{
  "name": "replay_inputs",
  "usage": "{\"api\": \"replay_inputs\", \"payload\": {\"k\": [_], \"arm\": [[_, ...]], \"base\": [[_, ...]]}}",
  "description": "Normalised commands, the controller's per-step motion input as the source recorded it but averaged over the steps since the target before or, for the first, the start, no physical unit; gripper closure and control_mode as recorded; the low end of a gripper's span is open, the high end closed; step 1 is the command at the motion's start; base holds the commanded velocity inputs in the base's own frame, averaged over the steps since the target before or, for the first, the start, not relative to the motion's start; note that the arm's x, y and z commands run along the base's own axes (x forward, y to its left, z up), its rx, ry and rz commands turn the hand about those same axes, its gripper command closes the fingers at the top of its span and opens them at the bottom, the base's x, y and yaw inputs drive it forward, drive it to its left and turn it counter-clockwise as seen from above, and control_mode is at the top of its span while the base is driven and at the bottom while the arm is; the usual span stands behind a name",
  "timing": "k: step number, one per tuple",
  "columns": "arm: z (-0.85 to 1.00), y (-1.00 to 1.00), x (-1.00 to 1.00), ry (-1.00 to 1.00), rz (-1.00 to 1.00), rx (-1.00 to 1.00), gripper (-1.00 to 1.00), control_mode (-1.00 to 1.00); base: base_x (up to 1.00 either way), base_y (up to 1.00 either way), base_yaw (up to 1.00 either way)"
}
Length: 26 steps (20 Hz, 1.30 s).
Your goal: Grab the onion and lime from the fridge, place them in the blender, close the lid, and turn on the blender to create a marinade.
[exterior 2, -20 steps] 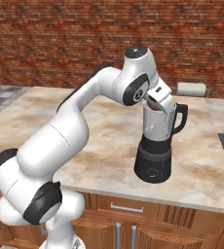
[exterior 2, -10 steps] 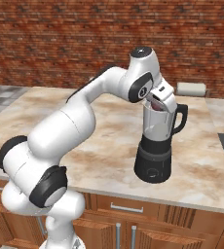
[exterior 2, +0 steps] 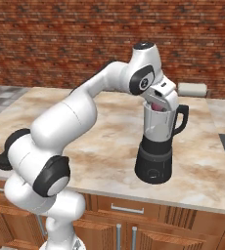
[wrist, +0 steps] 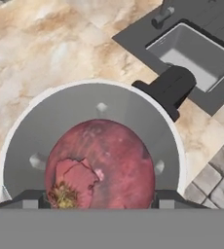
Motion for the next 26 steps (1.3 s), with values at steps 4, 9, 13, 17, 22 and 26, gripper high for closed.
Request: {"api": "replay_inputs", "payload": {"k": [4,9,13,17,22,26], "arm": [[-0.56,0.07,-0.15,0.00,0.00,0.00,-1.00,-1.00],[-0.35,0.08,0.00,0.00,0.01,0.00,-1.00,-1.00],[-0.13,0.02,-0.03,-0.02,0.00,0.00,-1.00,-1.00],[0.06,0.00,-0.28,-0.07,0.00,0.00,-1.00,-1.00],[0.56,0.11,-0.51,-0.23,0.03,0.00,-1.00,-1.00],[0.48,0.44,-0.79,-0.23,0.04,-0.02,-1.00,-1.00]], "base": [[0.00,0.00,0.00],[0.00,0.00,0.00],[0.00,0.00,0.00],[0.00,0.00,0.00],[0.00,0.00,0.00],[0.00,0.00,0.00]]}}
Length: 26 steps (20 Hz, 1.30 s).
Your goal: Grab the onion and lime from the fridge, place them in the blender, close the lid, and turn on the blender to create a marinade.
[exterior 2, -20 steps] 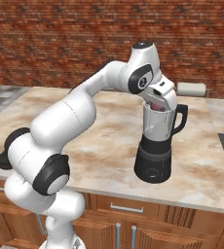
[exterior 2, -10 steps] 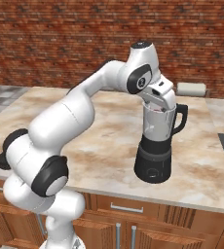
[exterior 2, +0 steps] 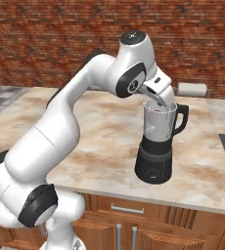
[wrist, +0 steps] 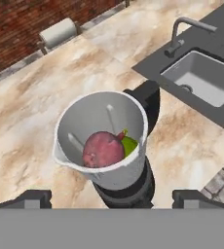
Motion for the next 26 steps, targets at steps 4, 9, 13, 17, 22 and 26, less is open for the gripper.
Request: {"api": "replay_inputs", "payload": {"k": [4,9,13,17,22,26], "arm": [[0.08,0.94,-0.80,-0.04,0.11,-0.04,-1.00,-1.00],[-0.01,1.00,-0.55,0.00,0.22,-0.04,-1.00,-1.00],[-0.06,1.00,-0.35,0.08,0.31,-0.02,-1.00,-1.00],[-0.15,1.00,-0.08,0.11,0.41,0.00,-1.00,-1.00],[-0.17,1.00,0.00,0.13,0.43,-0.04,-1.00,-1.00],[-0.08,1.00,0.00,0.20,0.31,-0.11,-1.00,-1.00]], "base": [[0.00,0.00,0.00],[0.00,0.00,0.00],[0.00,0.00,0.00],[0.00,0.00,0.00],[0.00,0.00,0.00],[0.00,0.00,0.00]]}}
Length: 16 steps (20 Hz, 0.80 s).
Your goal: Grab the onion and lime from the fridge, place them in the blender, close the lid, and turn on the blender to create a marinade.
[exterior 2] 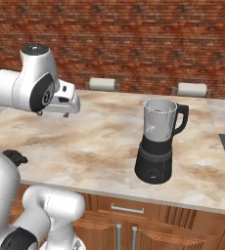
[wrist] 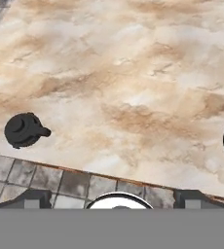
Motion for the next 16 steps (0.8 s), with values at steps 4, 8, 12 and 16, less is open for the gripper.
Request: {"api": "replay_inputs", "payload": {"k": [4,8,12,16], "arm": [[-0.19,1.00,-0.09,0.13,0.25,-0.12,-1.00,-1.00],[-0.26,1.00,-0.21,0.08,0.20,-0.12,-1.00,-1.00],[-0.48,1.00,-0.21,0.02,0.18,-0.09,-1.00,-1.00],[-0.68,0.99,-0.21,0.01,0.19,-0.04,-1.00,-1.00]], "base": [[0.00,0.00,0.00],[0.00,0.00,0.00],[0.00,0.00,0.00],[0.00,0.00,0.00]]}}
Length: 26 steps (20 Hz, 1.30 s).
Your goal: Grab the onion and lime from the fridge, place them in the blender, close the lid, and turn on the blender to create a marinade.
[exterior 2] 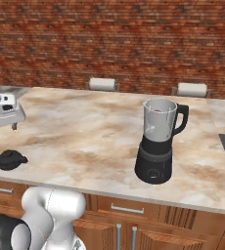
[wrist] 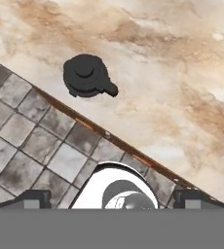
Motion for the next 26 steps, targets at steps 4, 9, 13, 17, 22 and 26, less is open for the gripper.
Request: {"api": "replay_inputs", "payload": {"k": [4,9,13,17,22,26], "arm": [[-0.68,0.94,-0.03,0.08,0.16,-0.03,-1.00,-1.00],[-0.61,0.78,0.16,0.13,0.06,-0.03,-1.00,-1.00],[-0.47,0.33,0.36,0.06,0.00,0.00,-1.00,-1.00],[-0.49,0.19,0.37,0.06,0.00,-0.01,-1.00,-1.00],[-0.44,0.15,0.36,0.01,0.00,-0.01,-1.00,-1.00],[-0.35,0.16,0.42,0.00,0.00,0.00,-1.00,-1.00]], "base": [[0.00,0.00,0.00],[0.00,0.00,0.00],[0.00,0.00,0.00],[0.00,0.00,0.00],[0.00,0.00,0.00],[0.00,0.00,0.00]]}}
